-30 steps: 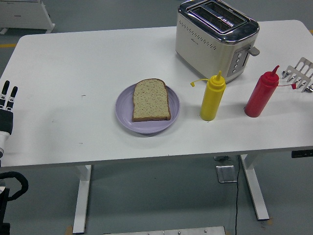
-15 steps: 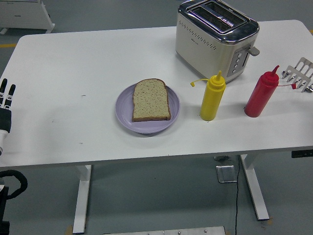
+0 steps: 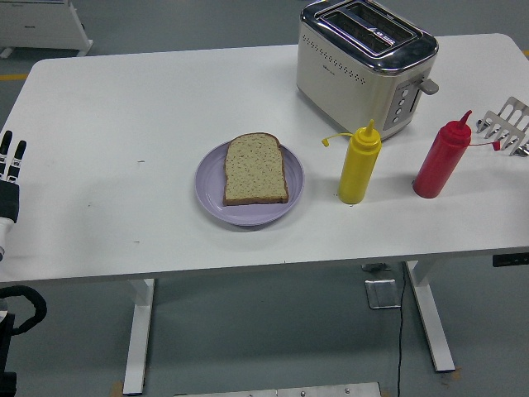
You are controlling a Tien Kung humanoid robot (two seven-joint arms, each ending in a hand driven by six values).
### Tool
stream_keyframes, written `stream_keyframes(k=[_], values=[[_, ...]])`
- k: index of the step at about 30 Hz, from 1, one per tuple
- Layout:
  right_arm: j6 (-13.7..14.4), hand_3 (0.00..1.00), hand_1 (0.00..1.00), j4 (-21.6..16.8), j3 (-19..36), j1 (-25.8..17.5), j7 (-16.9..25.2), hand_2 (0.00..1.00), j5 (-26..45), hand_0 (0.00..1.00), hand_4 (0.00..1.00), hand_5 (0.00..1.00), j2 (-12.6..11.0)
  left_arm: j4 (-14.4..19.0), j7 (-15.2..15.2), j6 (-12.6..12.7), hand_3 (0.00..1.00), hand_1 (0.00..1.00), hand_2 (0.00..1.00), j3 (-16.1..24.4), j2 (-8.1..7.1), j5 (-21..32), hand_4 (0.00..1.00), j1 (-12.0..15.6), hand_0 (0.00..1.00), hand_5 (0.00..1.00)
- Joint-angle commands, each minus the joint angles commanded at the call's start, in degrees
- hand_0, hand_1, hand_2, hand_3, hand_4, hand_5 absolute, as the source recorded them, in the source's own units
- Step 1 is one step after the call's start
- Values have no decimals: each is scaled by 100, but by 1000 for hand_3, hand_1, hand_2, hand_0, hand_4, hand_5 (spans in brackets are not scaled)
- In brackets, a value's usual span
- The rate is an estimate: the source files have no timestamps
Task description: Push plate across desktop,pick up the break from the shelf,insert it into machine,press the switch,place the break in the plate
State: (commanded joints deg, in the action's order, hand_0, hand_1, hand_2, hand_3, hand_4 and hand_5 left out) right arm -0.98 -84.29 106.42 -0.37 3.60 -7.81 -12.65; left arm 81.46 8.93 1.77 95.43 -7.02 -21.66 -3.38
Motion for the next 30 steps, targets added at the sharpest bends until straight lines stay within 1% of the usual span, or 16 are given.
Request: stream_keyframes(k=[2,8,30], values=[[-5,740,800,1,1,-3,-7,776,5,861,475,469,3,-1,0,0,784,848,910,0,0,-2,592,-1,845,998],[-22,739,790,-1,7,-4,-23,769,13,853,475,469,5,-2,-3,-1,784,847,910,-3,1,-6,591,-4,845,998],[-35,730,772,6,-1,-23,-78,756,41,837,476,472,-13,-13,-15,4,785,848,910,-54,-15,4,591,17,845,998]])
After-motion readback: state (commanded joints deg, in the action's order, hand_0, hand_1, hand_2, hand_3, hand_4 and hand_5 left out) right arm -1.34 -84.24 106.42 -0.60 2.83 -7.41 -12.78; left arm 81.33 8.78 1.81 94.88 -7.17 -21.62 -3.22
